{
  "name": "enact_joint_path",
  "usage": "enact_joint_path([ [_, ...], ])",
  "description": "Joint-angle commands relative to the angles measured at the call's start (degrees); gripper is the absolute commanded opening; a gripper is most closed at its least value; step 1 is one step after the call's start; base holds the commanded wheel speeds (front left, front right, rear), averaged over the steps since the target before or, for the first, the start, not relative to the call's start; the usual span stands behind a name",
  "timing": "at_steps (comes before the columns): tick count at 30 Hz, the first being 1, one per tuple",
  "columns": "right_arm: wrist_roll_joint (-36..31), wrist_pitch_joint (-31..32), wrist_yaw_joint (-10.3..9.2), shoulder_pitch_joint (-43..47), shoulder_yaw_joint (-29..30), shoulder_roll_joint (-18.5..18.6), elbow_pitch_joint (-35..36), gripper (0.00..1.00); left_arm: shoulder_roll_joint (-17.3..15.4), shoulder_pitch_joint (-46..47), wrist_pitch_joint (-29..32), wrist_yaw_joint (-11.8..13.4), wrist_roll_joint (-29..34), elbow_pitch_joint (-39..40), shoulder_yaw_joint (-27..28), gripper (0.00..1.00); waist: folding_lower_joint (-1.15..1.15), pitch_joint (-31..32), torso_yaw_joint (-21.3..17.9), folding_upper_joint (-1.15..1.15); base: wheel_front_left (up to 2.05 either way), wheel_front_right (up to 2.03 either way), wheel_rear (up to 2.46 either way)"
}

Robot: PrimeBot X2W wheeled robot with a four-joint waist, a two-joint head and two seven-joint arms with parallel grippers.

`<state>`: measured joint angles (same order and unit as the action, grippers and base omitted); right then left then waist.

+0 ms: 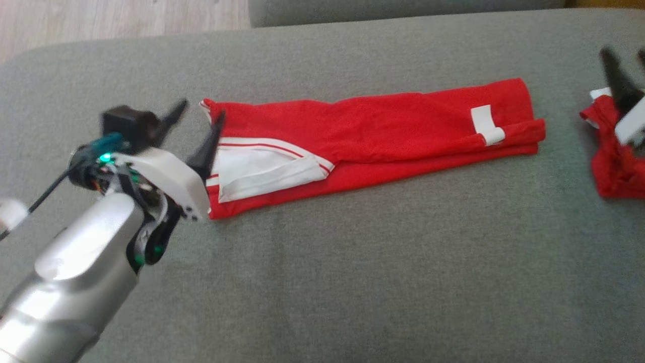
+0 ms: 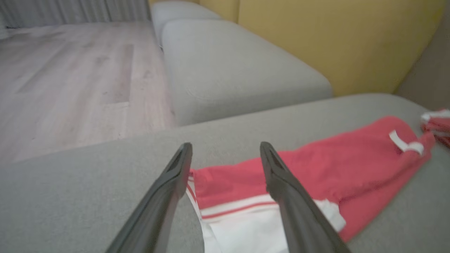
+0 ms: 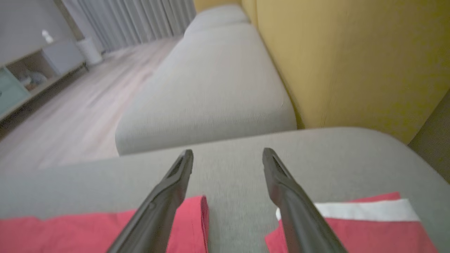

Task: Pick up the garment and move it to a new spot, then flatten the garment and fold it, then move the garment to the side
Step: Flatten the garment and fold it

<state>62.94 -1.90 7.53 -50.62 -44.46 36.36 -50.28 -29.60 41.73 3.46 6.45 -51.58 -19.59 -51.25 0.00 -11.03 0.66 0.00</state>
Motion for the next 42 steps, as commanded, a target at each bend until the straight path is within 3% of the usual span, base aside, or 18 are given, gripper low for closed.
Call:
enact_joint_path([
  [1,-0.2,-2.9,-0.04,-1.5,0.8,0.2,0.9,1.00,-1.4,1.8,-2.9,1.1,-0.4,0.7,4.4,1.00,0.00,0.8,-0.5,0.00,0.00,0.00,0.00],
  [6,-2.0,-11.7,-0.04,-1.3,3.3,-4.4,2.8,1.00,1.0,-0.7,-15.1,4.6,0.0,-0.4,9.2,1.00,0.00,2.6,-1.3,0.00,0.00,0.00,0.00],
  [9,-5.4,-13.0,-0.04,0.2,7.2,-7.0,5.3,1.00,2.6,-2.9,-18.1,7.8,2.0,-0.2,12.8,1.00,0.00,3.2,-1.5,0.00,0.00,0.00,0.00],
  [14,-17.9,-13.1,-0.04,9.2,23.6,-14.5,15.9,1.00,7.0,-10.4,-18.4,9.7,10.4,6.9,24.0,1.00,0.00,3.4,-1.8,0.00,0.00,0.00,0.00],
  [19,-33.0,-13.1,-0.04,22.8,35.8,-25.2,27.7,1.00,12.8,-20.0,-18.4,6.5,18.6,11.0,32.2,1.00,0.00,3.4,-1.9,0.00,0.00,0.00,0.00],
  [21,-37.6,-13.1,-0.04,27.7,38.6,-29.1,30.8,1.00,15.2,-23.2,-18.4,4.9,21.2,11.5,34.9,1.00,0.00,3.5,-1.9,0.00,0.00,0.00,0.00],
  [24,-42.4,-13.1,-0.04,33.6,40.6,-32.0,33.3,1.00,18.1,-27.3,-18.4,2.3,24.8,10.4,37.9,1.00,0.00,3.7,-1.8,0.00,0.00,0.00,0.00],
  [30,-45.7,-13.1,-0.04,38.7,40.9,-33.4,35.3,1.00,22.6,-31.3,-18.4,-1.8,30.2,7.3,43.0,1.00,0.00,3.4,-1.5,0.00,0.00,0.00,0.00],
  [35,-45.2,-13.1,-0.04,38.2,40.9,-33.5,35.5,1.00,24.3,-30.8,-18.4,-4.4,32.6,6.5,45.1,1.00,0.00,2.3,-0.8,0.00,0.00,0.00,0.00],
  [42,-49.8,-12.0,-0.04,32.1,47.1,-33.5,27.8,1.00,26.0,-27.8,-18.4,-7.4,35.3,5.3,46.4,1.00,0.00,-0.9,1.1,0.00,0.00,0.00,0.00],
])
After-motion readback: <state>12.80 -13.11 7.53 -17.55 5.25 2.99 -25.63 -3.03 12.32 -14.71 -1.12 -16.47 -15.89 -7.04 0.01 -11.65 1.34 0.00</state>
